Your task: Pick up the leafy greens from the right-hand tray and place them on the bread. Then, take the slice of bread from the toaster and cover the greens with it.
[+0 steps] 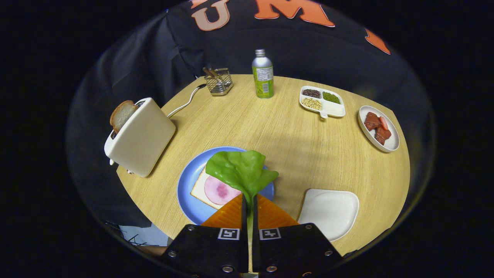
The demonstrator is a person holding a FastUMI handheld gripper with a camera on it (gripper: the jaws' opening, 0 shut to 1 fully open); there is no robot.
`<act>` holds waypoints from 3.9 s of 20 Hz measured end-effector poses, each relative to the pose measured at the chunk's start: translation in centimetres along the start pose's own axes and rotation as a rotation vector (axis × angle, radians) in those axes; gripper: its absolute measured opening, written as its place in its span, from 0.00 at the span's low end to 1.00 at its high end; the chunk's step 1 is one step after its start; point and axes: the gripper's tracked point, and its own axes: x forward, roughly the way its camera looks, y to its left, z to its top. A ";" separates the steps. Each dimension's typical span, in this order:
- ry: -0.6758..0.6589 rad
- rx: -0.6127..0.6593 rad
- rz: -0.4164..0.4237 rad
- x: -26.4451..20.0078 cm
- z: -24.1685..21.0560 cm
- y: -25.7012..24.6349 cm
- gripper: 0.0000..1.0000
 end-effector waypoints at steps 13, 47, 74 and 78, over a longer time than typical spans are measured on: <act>0.094 0.019 0.063 5.2 0.1 5.7 0.18; 0.049 -0.099 0.143 -2.6 17.6 31.9 0.88; -0.053 0.093 0.235 -6.3 20.5 30.3 0.10; -0.093 0.091 0.267 -8.9 19.7 28.6 0.11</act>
